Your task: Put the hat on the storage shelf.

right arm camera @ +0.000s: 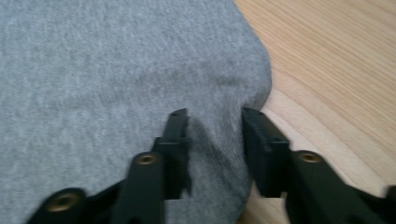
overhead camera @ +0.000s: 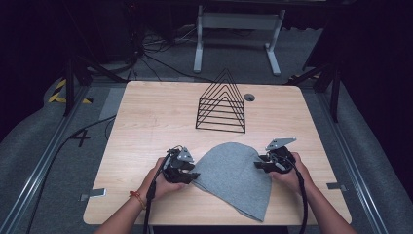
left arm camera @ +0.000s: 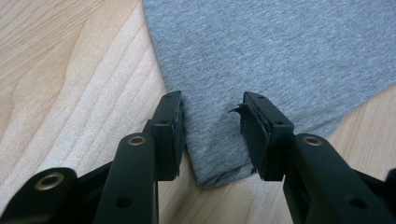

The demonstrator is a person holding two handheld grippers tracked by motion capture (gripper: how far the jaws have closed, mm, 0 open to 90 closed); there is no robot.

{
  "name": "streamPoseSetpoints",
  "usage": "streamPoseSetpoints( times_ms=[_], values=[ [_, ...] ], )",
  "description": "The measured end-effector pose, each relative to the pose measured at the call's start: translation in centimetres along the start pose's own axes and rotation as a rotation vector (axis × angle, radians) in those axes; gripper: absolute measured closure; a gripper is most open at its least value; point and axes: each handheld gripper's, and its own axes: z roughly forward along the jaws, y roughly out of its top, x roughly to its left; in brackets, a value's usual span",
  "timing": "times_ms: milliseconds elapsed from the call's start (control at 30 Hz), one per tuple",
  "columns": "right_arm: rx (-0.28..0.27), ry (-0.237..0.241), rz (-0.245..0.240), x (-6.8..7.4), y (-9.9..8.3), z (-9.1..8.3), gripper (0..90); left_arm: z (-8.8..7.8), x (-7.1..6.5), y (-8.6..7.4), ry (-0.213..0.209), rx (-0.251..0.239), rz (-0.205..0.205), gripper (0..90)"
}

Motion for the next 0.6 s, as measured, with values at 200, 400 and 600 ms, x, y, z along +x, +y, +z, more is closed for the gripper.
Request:
streamPoseSetpoints(
  times_ms=[200,400,600],
  values=[
    [-0.017,0.052,0.046,-0.4,0.2,0.3,85.2,-0.1,0.2,0.0,-0.016,0.001,-0.004,58.0],
    [-0.115,0.068,0.025,-0.4,0.5,-1.1,86.2,-0.3,1.4,0.3,-0.022,-0.005,-0.037,50.4],
    [-0.182,0.110,-0.033,0.1,1.6,-2.9,86.1,0.4,2.7,3.1,-0.030,-0.026,-0.046,41.7]
  ],
)
